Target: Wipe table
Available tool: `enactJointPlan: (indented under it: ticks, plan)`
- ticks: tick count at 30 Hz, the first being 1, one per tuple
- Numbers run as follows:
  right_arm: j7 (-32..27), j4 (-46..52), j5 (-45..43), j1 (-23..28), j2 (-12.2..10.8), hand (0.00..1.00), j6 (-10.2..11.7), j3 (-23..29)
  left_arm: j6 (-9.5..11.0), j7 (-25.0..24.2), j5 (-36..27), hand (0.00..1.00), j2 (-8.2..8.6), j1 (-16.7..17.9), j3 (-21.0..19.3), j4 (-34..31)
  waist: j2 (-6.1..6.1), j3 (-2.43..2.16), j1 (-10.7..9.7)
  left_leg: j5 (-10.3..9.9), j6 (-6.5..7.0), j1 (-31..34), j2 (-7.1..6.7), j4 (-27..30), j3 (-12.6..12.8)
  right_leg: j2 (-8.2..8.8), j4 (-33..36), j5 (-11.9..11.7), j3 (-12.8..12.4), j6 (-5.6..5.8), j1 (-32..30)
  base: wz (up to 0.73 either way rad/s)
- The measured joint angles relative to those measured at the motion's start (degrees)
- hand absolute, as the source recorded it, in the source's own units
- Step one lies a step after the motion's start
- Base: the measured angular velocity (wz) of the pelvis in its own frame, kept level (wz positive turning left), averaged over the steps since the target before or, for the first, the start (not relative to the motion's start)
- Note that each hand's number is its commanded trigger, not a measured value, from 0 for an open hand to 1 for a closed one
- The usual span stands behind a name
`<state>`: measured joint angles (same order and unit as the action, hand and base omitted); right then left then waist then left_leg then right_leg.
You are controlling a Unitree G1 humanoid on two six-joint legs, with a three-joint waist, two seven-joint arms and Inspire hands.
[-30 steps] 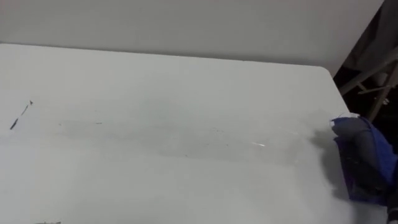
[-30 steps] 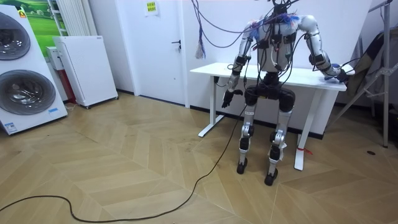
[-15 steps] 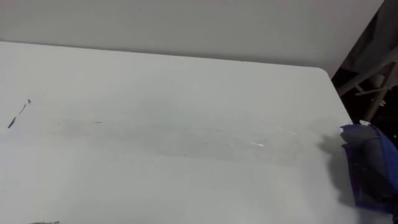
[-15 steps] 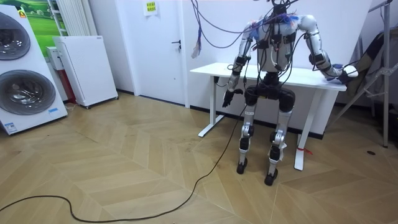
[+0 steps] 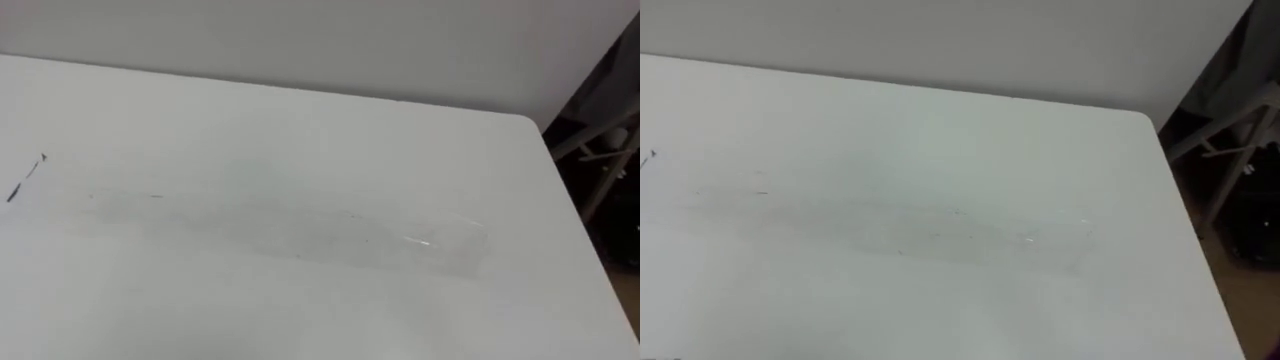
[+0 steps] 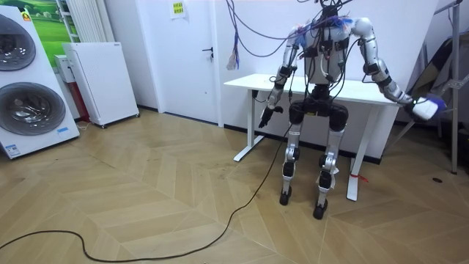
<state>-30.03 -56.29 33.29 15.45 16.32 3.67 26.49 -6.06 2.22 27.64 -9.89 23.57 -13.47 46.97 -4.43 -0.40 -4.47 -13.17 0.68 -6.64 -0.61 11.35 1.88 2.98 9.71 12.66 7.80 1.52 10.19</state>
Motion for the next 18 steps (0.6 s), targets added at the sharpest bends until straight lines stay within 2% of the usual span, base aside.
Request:
enactJointPlan:
  ticks: [3, 7, 10, 13, 18]
  plan:
    - [0.00, -3.96, 5.84, 1.42, -2.10, 0.00, -1.43, 2.29, -0.09, 0.06, -0.04, 0.00, 0.30, -0.44, -0.01, 1.30, 1.05, 0.15, -0.71, -0.07, -0.02, -0.03, 0.15, -0.10, 1.45, 0.03, -0.02, 0.10, -0.71, 0.02, -0.38, -0.29]
    - [-0.45, -6.57, 12.97, 2.68, -4.01, 0.00, -3.67, 2.25, -0.10, 1.22, -0.07, 0.00, 0.47, -1.92, 0.06, 3.40, 1.49, 0.31, -1.53, -0.46, -0.10, -0.21, 0.35, 0.07, 2.85, -0.18, 1.10, 0.98, -2.86, -0.30, -1.57, -0.27]
    - [-0.54, -9.73, 14.78, 2.64, -4.35, 0.00, -3.81, 2.23, -0.29, 1.22, -0.24, 0.00, 0.97, -1.83, 0.13, 3.60, 1.20, 0.33, -1.79, -0.50, -0.03, 0.01, 0.32, 0.39, 2.74, -0.31, 1.25, 0.91, -3.43, -0.20, -1.92, -0.08]
    - [-0.39, -11.73, 19.02, 2.62, -4.86, 0.00, -4.88, 2.43, -1.69, 1.22, -1.02, 0.00, 1.49, -1.57, 0.17, 3.63, 0.87, 0.15, -2.25, -0.50, -0.02, -0.09, 0.27, 0.63, 2.76, -0.26, 1.24, 0.81, -3.42, -0.15, -1.89, 0.00]
    - [0.64, -13.18, 22.88, 2.63, -6.48, 0.00, -7.47, 5.84, -3.62, 1.24, -1.13, 0.00, 2.52, -0.63, 0.12, 3.80, 1.37, 0.08, -3.49, -0.50, -0.02, -0.11, 0.28, 0.82, 2.64, -0.26, 1.96, 0.80, -3.41, -0.17, -1.87, 0.01]
